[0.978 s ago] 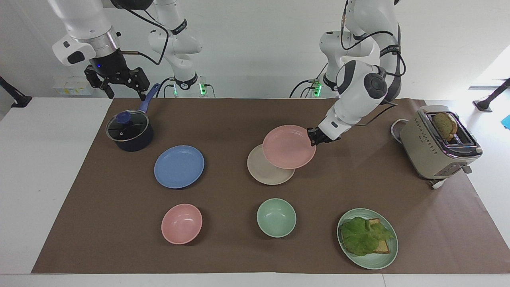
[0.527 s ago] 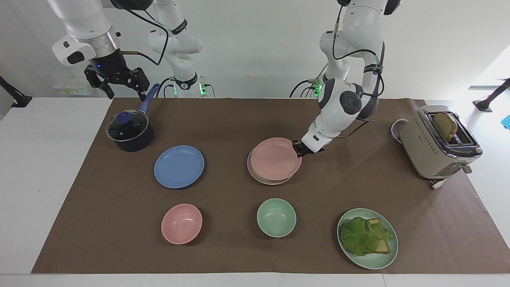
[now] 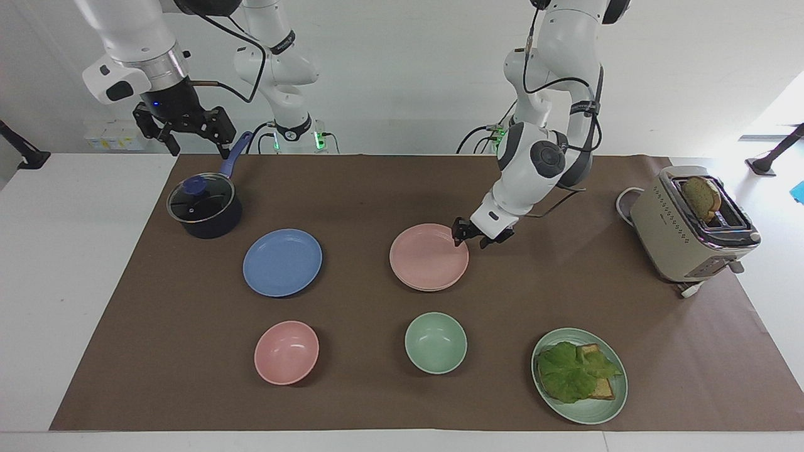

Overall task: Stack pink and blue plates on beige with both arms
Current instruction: 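Release the pink plate and withdraw the left gripper toward rest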

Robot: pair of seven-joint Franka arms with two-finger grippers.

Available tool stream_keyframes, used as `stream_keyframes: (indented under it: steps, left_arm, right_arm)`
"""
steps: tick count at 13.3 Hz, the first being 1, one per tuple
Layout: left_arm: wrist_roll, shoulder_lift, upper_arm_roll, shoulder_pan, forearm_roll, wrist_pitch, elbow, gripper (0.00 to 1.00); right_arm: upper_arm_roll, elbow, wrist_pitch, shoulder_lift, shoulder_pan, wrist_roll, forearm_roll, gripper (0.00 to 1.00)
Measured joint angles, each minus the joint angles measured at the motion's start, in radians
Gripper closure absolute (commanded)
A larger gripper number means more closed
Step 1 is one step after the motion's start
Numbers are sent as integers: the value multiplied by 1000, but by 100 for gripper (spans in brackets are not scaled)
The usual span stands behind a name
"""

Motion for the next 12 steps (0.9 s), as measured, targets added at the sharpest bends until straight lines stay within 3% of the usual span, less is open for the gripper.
stream_keyframes:
  steps: [3,8,12]
  left_arm:
    - [17,-22,22,63,17,-89,30,0]
    - [73,-119,32,211,155,-240,113,0]
    - [198,-180,34,301,253,-468,281,0]
  right_arm:
    - [0,-2,-2,-1,0,0,0,0]
    - [0,-4,-2,-4,0,0,0,0]
    - [0,-4,-2,-5,0,0,0,0]
